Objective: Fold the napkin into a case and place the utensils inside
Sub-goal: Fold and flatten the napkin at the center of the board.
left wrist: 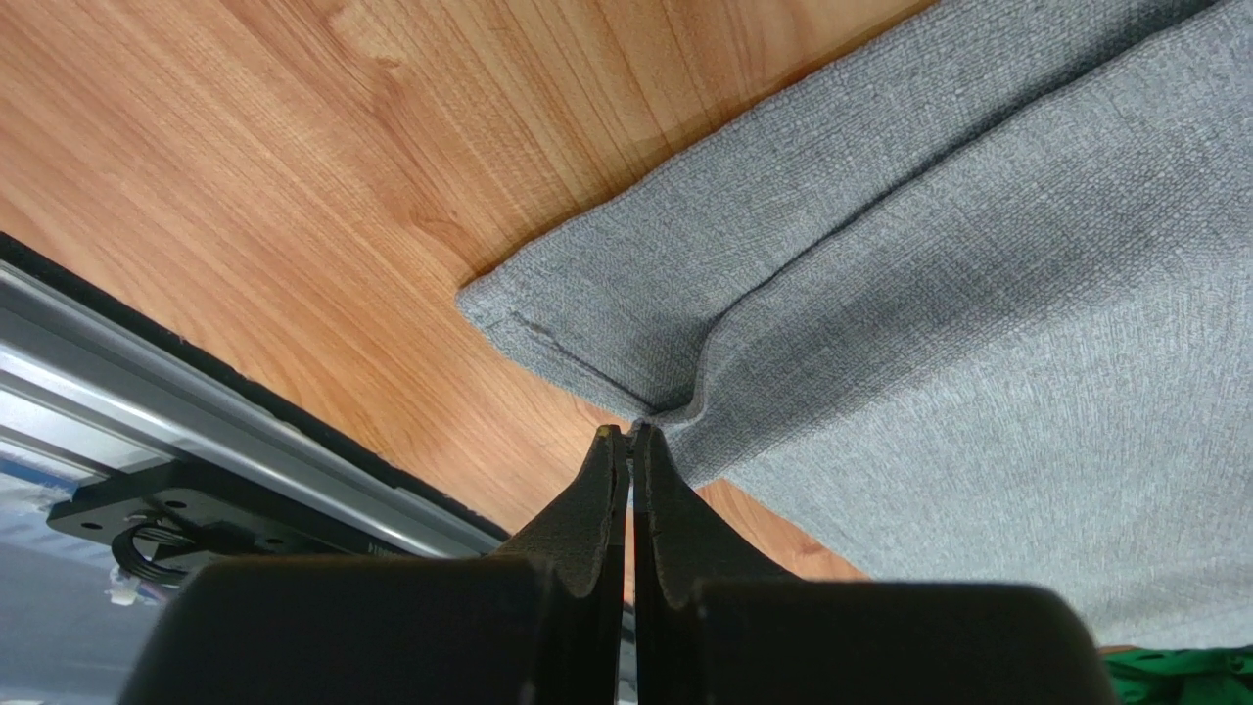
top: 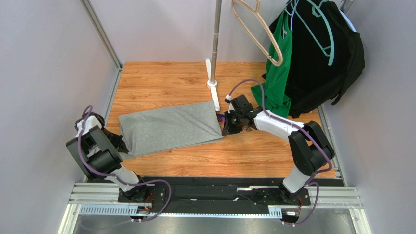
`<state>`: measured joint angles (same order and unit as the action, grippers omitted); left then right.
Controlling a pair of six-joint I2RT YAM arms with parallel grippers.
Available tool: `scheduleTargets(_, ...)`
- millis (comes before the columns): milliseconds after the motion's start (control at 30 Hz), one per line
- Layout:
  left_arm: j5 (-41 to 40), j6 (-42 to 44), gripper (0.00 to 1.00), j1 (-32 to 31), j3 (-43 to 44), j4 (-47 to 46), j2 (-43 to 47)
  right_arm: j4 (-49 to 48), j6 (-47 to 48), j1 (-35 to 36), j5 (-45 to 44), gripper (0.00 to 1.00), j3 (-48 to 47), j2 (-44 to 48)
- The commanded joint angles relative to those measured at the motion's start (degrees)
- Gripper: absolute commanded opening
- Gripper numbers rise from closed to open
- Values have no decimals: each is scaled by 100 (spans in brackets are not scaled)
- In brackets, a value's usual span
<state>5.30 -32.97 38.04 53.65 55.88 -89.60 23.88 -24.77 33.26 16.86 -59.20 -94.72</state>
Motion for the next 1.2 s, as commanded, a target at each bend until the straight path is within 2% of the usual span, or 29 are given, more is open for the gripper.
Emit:
scheduleTargets(0,-29,-96,0,80,23,2,83,-191,87,6,-8,0,66,24)
scheduleTargets(300,-99,19,0,326,198,125,162,-112,104,14,-51,0,-13,94)
scheduleTargets(1167,-284,36,0,441,225,11,13,-314,-27,14,54,0,216,-179)
